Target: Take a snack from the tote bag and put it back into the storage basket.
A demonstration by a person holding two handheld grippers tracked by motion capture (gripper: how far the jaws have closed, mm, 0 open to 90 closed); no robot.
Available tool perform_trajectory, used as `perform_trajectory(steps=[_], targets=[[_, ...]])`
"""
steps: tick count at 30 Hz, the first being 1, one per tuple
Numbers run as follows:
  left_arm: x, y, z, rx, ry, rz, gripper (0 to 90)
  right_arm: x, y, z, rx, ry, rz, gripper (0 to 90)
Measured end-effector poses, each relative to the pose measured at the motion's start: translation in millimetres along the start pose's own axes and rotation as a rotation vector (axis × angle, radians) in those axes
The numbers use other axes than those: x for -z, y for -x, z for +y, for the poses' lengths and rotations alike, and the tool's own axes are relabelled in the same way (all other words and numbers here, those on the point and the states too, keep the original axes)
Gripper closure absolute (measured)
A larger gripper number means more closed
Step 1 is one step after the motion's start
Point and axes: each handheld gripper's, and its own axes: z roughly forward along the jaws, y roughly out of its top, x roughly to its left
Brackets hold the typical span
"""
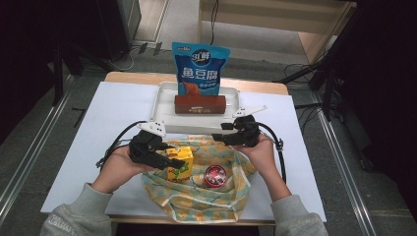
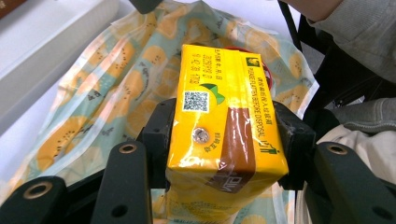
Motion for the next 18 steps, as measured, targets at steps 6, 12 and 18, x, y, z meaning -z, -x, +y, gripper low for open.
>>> perform_trajectory(steps=[6,12,18], targets=[[5.5,-0.7,2.1,0.010,0.006,0.019,50.5,1.6,-2.0,-2.2,0.000,-0.002,0.003,38.8],[12.4,-1.8,5.8,0.009,0.022,0.021,50.6,2.8,-4.2,-2.7,0.005,0.000,0.006,38.1],[18.6,-3.0,11.2,0.009,0.031,0.035,50.7,2.7,-5.4,-4.2,0.007,-0.010,0.012,35.9]])
